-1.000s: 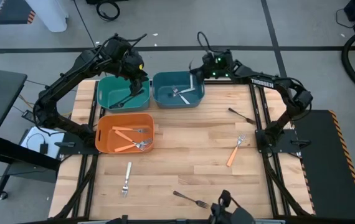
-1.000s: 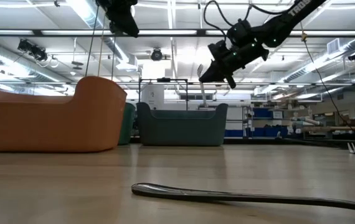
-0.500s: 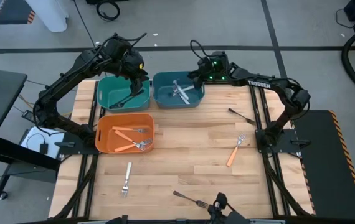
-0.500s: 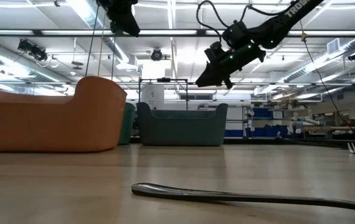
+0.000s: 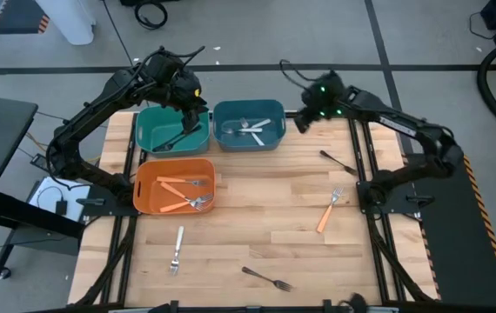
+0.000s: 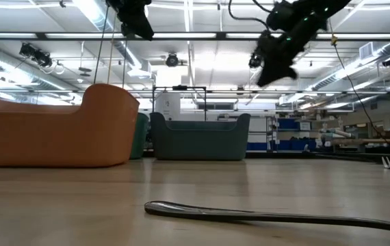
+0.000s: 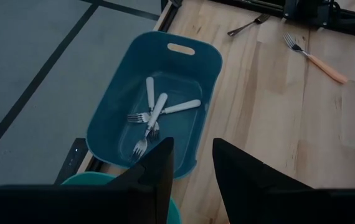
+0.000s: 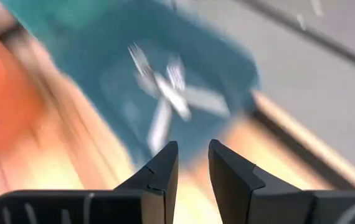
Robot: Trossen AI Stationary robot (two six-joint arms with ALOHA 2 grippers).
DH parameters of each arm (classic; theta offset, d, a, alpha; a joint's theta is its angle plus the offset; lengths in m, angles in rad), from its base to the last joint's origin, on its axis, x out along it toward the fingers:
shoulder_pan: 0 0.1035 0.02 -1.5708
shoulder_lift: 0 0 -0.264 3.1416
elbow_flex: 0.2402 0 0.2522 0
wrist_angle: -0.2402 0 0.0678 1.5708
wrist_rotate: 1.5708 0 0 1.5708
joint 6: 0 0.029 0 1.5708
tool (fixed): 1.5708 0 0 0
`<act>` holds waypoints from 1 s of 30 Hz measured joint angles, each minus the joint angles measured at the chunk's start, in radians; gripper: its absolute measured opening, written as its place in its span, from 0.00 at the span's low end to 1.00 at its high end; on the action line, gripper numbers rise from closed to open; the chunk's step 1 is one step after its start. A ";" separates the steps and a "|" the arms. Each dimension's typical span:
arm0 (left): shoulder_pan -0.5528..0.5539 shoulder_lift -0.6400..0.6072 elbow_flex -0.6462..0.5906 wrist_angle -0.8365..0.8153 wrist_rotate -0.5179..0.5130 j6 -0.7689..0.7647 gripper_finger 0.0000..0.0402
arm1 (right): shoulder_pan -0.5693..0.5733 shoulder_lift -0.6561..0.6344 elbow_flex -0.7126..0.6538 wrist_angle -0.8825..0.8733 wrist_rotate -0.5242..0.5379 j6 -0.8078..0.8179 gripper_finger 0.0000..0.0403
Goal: Sort silverware by color (type)
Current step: Put the orange fork into the orange bin
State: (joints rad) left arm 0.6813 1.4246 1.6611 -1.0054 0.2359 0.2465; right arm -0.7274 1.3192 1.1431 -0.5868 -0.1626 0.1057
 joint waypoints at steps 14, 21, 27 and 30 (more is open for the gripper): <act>0.000 0.000 0.000 0.000 0.000 0.001 0.30 | 0.073 -0.074 -0.118 -0.665 -0.067 0.187 0.23; 0.000 0.000 0.000 0.000 0.000 0.001 0.30 | 0.168 -0.075 -0.246 -0.694 -0.171 0.416 0.23; 0.000 0.000 0.000 0.000 0.000 0.000 0.30 | 0.319 -0.075 -0.326 -0.692 -0.294 0.755 0.23; 0.000 0.000 0.000 0.000 0.000 0.000 0.30 | 0.414 -0.075 -0.334 -0.684 -0.296 0.893 0.24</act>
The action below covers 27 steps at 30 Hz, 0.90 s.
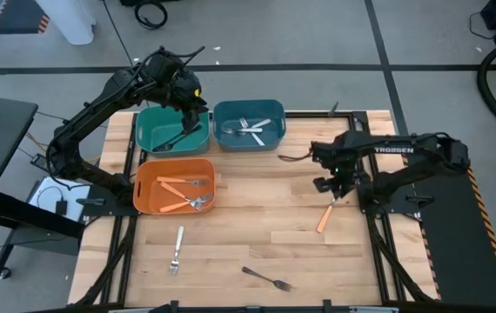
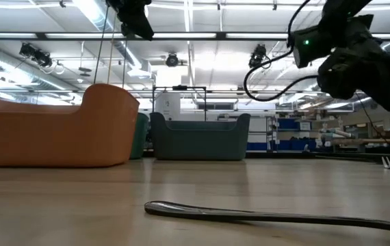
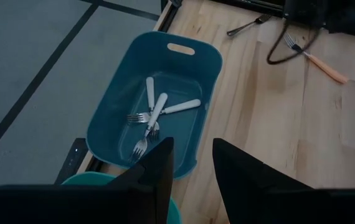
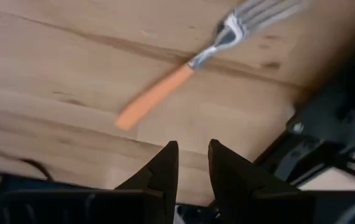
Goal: Sort silverware by color (type)
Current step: Put the orange fork into the orange bin
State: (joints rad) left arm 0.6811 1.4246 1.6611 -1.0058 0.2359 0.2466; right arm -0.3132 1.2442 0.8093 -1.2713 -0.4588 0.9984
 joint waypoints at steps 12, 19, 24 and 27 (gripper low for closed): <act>0.000 0.000 0.000 0.000 0.000 0.001 0.30 | 0.209 0.004 0.000 0.084 0.319 0.481 0.23; 0.000 0.000 0.000 0.000 0.000 0.002 0.30 | 0.296 0.026 0.000 0.094 0.404 0.697 0.23; 0.000 0.000 0.000 0.000 0.000 0.002 0.30 | 0.365 0.068 -0.003 0.095 0.428 0.811 0.23; 0.000 0.000 0.000 0.000 0.000 0.002 0.30 | 0.396 0.096 -0.033 0.133 0.422 0.867 0.23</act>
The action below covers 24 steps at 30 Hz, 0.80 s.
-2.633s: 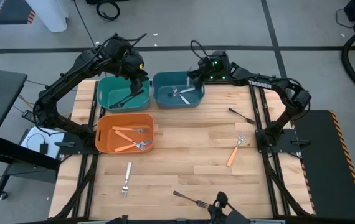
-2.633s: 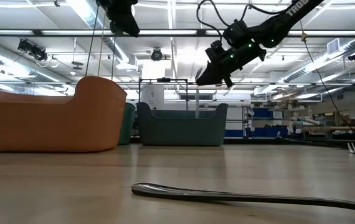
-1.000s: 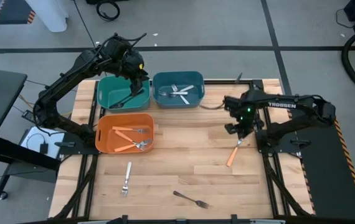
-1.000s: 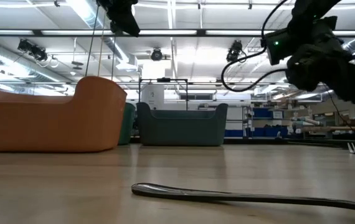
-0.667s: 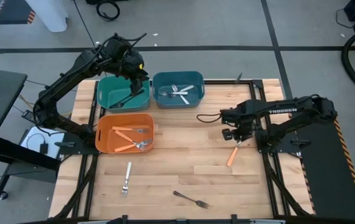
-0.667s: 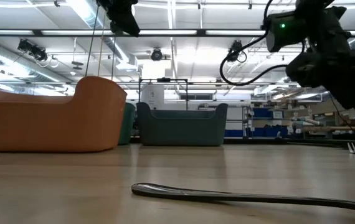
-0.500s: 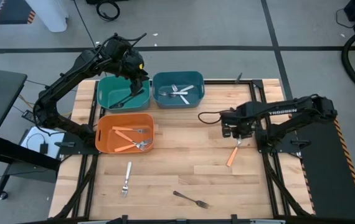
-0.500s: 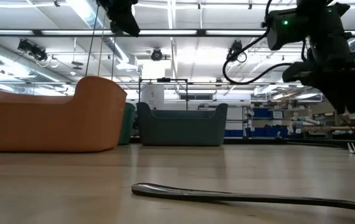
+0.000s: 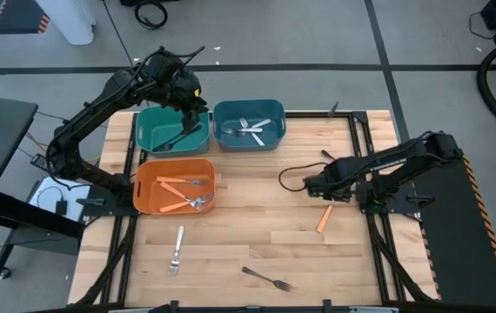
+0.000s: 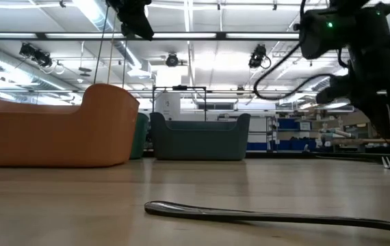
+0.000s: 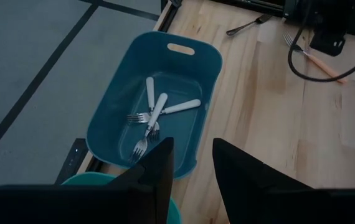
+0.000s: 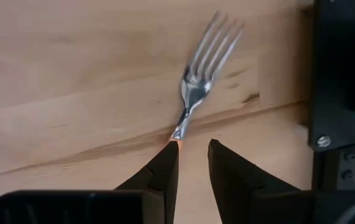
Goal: Sort silverware by color (type)
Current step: Put the orange fork into the orange bin
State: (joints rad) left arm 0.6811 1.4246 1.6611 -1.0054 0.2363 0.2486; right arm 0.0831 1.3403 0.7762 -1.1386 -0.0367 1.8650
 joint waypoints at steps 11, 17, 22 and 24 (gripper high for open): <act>0.000 0.000 0.000 0.011 0.000 0.000 0.30 | 0.034 0.015 -0.155 0.244 -0.033 0.146 0.24; 0.000 0.000 0.000 0.013 0.000 -0.001 0.30 | 0.034 0.012 -0.218 0.336 -0.032 0.162 0.23; 0.000 0.000 0.000 0.013 0.000 -0.002 0.30 | 0.034 0.007 -0.249 0.373 -0.014 0.171 0.23; 0.000 0.000 0.000 0.013 0.000 -0.002 0.30 | 0.033 0.007 -0.250 0.382 0.002 0.143 0.21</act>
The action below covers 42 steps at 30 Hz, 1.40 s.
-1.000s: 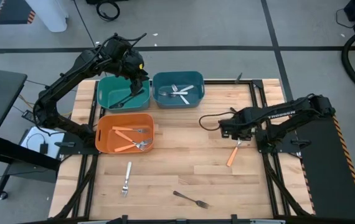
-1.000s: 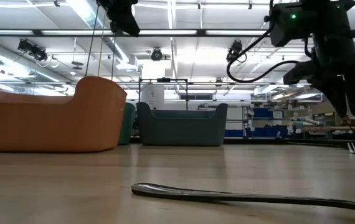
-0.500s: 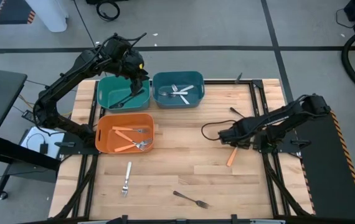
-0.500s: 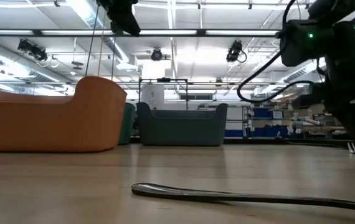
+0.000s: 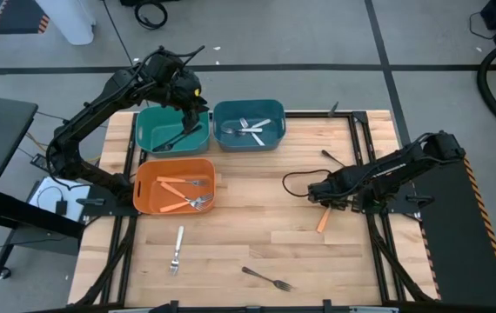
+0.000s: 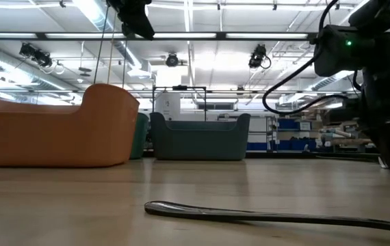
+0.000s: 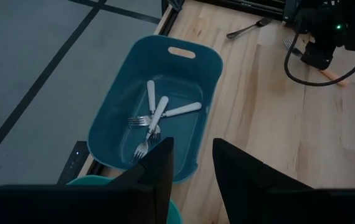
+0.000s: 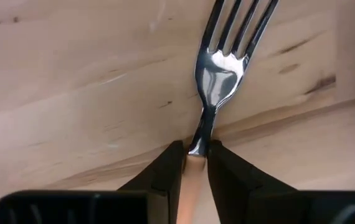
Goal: Sort silverware by color (type)
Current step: Put the orange fork into the orange bin
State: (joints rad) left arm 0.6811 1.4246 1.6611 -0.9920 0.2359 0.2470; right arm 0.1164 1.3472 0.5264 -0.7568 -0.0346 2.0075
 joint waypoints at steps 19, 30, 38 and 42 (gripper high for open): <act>0.000 0.008 0.000 0.072 0.000 -0.089 0.30 | -0.020 -0.142 0.104 -0.018 0.082 -0.290 0.08; -0.010 0.095 0.000 0.195 0.011 -0.278 0.30 | -0.214 -0.232 0.386 0.100 0.486 -0.862 0.08; -0.068 0.172 0.000 0.315 0.018 -0.397 0.30 | -0.388 -0.163 0.533 0.451 0.507 -1.366 0.08; -0.108 0.202 0.000 0.389 0.024 -0.424 0.30 | -0.449 -0.098 0.549 0.568 0.432 -1.440 0.08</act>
State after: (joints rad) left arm 0.5732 1.6267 1.6611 -0.6034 0.2600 -0.1768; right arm -0.3326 1.2491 1.0757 -0.1891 0.3976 0.5676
